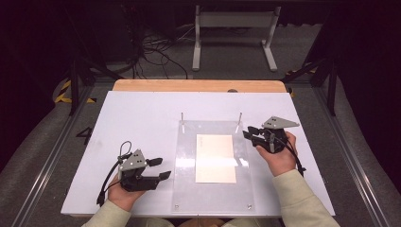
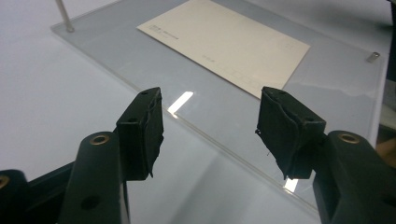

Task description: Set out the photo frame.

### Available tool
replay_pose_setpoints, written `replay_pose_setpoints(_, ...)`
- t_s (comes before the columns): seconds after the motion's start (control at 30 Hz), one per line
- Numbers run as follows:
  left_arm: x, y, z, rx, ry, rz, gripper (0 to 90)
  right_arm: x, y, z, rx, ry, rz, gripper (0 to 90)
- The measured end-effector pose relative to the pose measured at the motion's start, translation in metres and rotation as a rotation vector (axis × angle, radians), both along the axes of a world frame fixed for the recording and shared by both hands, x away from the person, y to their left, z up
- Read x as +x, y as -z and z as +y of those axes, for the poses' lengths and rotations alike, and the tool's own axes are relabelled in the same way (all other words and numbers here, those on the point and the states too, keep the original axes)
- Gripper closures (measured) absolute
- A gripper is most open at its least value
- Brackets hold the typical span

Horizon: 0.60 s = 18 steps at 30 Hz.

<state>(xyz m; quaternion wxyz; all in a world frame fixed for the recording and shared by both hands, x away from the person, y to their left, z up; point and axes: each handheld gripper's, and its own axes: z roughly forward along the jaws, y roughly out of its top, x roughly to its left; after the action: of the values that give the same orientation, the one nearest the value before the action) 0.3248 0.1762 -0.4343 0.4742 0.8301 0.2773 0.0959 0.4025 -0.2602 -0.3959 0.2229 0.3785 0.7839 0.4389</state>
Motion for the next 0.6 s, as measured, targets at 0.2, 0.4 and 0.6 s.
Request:
replay_pose_setpoints(0.2,0.000,0.004,0.004,0.010,-0.020,0.012,40.6,0.024,-0.002,0.008,0.067,0.016,0.001,70.0)
replay_pose_setpoints(0.4,-0.002,0.005,0.002,0.030,-0.011,0.005,40.5,0.048,0.002,0.012,-0.006,0.078,0.008,73.2)
replay_pose_setpoints(0.6,-0.002,0.006,0.002,0.028,-0.013,0.011,40.5,0.064,0.009,0.012,-0.003,0.116,0.023,73.5)
